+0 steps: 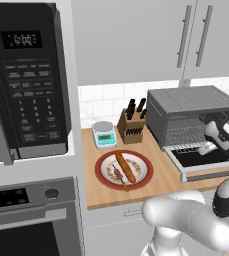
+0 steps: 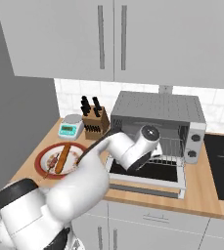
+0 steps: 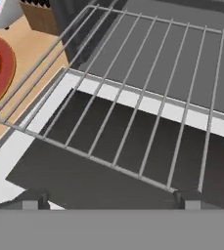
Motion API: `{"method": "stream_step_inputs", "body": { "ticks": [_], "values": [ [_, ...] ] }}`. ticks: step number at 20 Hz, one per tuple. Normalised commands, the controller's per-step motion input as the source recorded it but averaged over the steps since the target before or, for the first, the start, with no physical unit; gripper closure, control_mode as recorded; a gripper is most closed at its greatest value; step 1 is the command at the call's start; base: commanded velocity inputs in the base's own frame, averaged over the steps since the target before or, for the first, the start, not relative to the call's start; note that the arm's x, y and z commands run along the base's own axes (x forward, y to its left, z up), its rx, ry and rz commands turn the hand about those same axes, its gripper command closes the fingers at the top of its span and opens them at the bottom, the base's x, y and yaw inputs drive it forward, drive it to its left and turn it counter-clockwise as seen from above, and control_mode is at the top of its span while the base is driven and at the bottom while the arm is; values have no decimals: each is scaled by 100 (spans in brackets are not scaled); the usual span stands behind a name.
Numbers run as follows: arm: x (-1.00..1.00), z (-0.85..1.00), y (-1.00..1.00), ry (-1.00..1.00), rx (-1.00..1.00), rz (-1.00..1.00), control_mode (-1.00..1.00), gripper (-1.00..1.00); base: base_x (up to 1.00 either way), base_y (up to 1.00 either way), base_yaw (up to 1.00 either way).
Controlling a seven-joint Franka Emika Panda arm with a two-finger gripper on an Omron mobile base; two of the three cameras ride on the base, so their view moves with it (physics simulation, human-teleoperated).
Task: Pick up the kebab skewer and baguette bread, and place them inside the toaster oven. Close the toaster oven door and start by setting the timer.
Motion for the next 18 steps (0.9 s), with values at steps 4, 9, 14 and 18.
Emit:
{"method": "stream_step_inputs", "body": {
  "ticks": [4, 9, 14, 18],
  "values": [
    [-100, 77, 86, 0, 0, 12, -100, -100, 0, 0, 0],
    [-65, 35, 100, 0, 0, 3, -100, -100, 0, 0, 0],
    [-16, 9, 100, 0, 0, 0, -100, -100, 0, 0, 0],
    [18, 4, 100, 2, 0, -2, -100, -100, 0, 0, 0]
  ]
}}
